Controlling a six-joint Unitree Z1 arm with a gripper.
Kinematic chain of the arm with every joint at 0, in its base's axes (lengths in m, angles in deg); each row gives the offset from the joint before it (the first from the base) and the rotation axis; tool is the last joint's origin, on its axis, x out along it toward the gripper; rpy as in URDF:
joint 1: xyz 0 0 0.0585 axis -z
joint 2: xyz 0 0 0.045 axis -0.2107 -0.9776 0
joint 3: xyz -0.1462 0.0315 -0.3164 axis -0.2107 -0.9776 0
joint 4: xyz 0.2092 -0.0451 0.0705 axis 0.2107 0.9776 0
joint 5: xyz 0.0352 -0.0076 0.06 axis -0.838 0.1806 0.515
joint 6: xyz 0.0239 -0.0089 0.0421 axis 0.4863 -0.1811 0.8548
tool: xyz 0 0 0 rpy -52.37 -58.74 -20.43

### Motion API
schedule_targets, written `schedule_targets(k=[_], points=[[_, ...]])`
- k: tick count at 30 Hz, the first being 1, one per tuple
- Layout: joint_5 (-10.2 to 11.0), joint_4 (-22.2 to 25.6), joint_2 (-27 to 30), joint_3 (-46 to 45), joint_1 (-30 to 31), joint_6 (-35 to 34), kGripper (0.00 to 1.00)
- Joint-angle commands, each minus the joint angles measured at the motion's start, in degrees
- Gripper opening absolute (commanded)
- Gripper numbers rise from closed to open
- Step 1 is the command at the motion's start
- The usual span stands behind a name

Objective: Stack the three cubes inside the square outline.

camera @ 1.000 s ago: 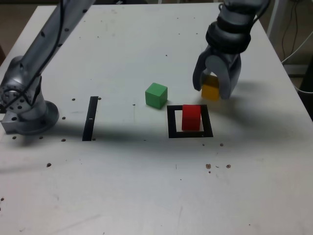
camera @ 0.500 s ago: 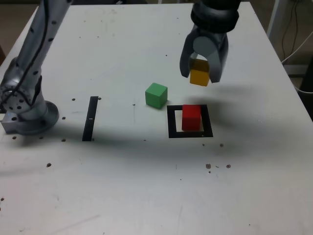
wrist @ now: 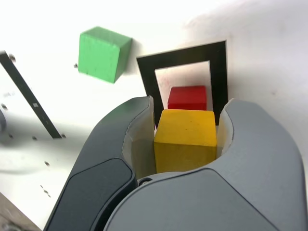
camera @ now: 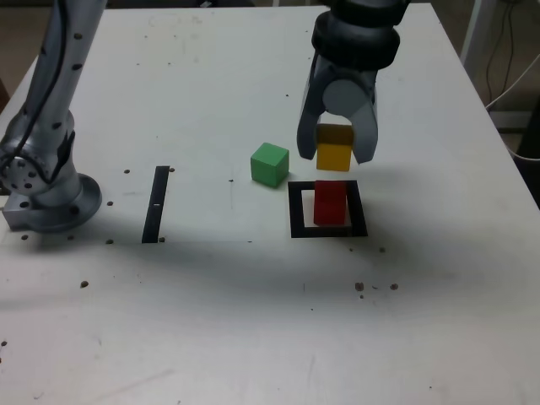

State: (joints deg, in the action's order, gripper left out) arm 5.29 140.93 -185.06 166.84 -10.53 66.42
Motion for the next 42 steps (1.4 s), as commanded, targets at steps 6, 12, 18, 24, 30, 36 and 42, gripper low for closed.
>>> schedule_targets(k=[6, 12, 18, 24, 30, 36, 42], points=[[-1.6, -1.8, 0.2, -2.4, 0.4, -2.3, 0.38], [-1.8, -2.8, -0.3, -3.4, 0.4, -2.5, 0.38], [-1.9, -4.1, -1.1, -4.5, 0.4, -2.4, 0.38], [-1.9, -5.7, -1.4, -6.2, 0.4, -2.1, 0.38], [-1.9, -6.6, -1.6, -6.7, 0.4, -2.0, 0.4], [-2.4, -8.5, -1.7, -7.7, 0.4, -1.4, 0.81], [-2.7, -9.2, -1.6, -8.5, 0.4, -0.9, 0.95]])
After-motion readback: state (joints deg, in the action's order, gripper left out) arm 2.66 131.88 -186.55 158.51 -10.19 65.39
